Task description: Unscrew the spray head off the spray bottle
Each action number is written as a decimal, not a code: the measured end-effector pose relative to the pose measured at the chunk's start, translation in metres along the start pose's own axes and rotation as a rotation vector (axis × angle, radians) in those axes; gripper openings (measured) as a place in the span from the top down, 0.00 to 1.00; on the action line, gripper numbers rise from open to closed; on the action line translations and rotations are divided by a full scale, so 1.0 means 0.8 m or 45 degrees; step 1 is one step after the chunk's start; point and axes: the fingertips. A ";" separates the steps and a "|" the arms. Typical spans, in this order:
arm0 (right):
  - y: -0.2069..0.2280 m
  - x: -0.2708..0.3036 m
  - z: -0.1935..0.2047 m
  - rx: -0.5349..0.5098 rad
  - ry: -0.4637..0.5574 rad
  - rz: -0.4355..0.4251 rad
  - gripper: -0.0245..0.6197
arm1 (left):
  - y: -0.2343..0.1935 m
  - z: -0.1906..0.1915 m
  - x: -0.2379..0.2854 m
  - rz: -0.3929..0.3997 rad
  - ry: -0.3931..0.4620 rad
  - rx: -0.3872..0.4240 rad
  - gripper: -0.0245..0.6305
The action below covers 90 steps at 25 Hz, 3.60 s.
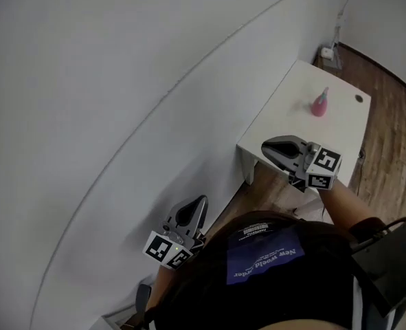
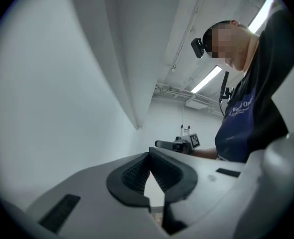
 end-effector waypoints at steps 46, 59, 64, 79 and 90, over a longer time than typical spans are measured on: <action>0.520 -0.388 0.150 0.116 -0.299 0.672 0.64 | 0.029 0.190 0.653 0.608 -0.533 0.012 0.98; 0.623 -0.331 0.301 0.159 -0.690 0.654 0.64 | -0.053 0.251 0.694 0.705 -0.635 -0.076 0.98; 0.631 -0.324 0.314 0.120 -0.698 0.646 0.64 | -0.060 0.262 0.690 0.686 -0.655 -0.097 0.98; 0.633 -0.306 0.327 0.047 -0.648 0.586 0.75 | -0.067 0.282 0.687 0.669 -0.696 -0.136 0.98; 0.634 -0.320 0.238 0.214 -0.328 0.670 0.76 | -0.065 0.284 0.700 0.697 -0.655 -0.213 0.98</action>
Point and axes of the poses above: the fingertips, and each gripper's own axes: x forward along the fingers, y to its right, z out of its underside, and after that the axes turned 3 degrees about -x, right-handed
